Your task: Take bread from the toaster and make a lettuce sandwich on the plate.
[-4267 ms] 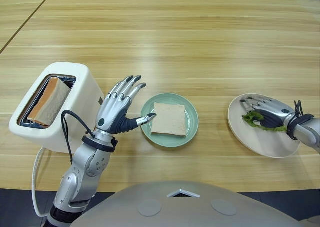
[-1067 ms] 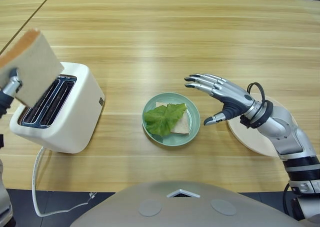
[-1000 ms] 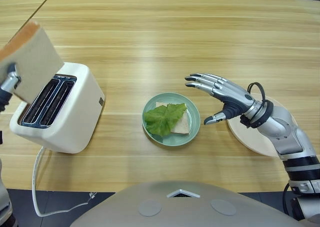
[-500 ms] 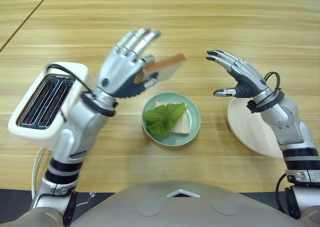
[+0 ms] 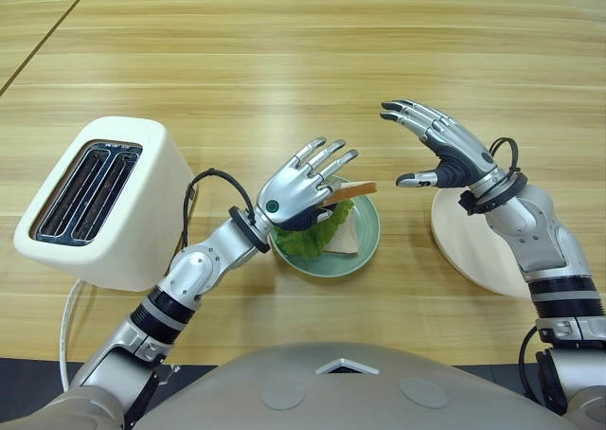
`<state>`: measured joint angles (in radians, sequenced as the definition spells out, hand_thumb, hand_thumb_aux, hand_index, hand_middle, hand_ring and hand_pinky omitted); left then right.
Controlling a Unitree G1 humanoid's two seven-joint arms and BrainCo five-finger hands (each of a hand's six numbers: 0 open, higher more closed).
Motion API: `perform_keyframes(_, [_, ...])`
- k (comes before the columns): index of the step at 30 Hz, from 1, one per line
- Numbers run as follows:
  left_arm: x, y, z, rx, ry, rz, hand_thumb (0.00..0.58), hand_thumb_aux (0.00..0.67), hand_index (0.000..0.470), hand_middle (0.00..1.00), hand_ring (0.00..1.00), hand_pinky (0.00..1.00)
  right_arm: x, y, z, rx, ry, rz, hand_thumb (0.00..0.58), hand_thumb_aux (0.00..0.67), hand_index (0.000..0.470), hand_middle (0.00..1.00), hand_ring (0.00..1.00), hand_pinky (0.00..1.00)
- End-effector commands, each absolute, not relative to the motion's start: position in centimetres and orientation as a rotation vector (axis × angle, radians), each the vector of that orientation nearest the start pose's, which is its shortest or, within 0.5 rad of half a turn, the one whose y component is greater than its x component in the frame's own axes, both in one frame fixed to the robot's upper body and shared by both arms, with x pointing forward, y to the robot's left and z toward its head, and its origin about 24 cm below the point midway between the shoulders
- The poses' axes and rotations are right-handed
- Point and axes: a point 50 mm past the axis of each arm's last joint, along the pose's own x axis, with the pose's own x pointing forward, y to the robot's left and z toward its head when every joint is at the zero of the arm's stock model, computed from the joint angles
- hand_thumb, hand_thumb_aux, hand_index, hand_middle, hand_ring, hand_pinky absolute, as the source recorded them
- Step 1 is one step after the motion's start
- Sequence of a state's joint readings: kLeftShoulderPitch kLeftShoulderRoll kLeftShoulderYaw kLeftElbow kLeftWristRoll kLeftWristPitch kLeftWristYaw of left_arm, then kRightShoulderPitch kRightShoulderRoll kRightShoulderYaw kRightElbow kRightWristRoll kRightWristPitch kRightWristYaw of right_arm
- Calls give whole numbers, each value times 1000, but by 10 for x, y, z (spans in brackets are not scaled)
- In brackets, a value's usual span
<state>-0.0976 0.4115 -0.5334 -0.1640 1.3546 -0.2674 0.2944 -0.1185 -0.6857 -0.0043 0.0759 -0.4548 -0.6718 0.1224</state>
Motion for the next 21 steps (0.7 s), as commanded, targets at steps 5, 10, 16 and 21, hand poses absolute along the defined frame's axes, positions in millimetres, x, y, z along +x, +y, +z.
perform_keyframes(5, [195, 87, 68, 1489, -794, -423, 0, 0, 0, 0, 0, 0, 250, -212, 119, -1172, -558, 493, 0, 0, 0, 0, 0, 0])
perform_keyframes(10, [186, 99, 84, 1423, -765, -373, 0, 0, 0, 0, 0, 0, 247, -211, 114, -1198, -532, 564, 0, 0, 0, 0, 0, 0])
perform_keyframes(16, [162, 134, 96, 1073, -494, -601, 5, 3, 2, 0, 0, 0, 208, -215, 115, -1126, -410, 887, 0, 0, 0, 8, 8, 8])
perform_keyframes(21, [135, 156, 82, 953, -243, -933, 580, 670, 470, 1000, 1000, 1000, 171, -204, 113, -1023, -293, 1178, 580, 670, 470, 1000, 1000, 1000])
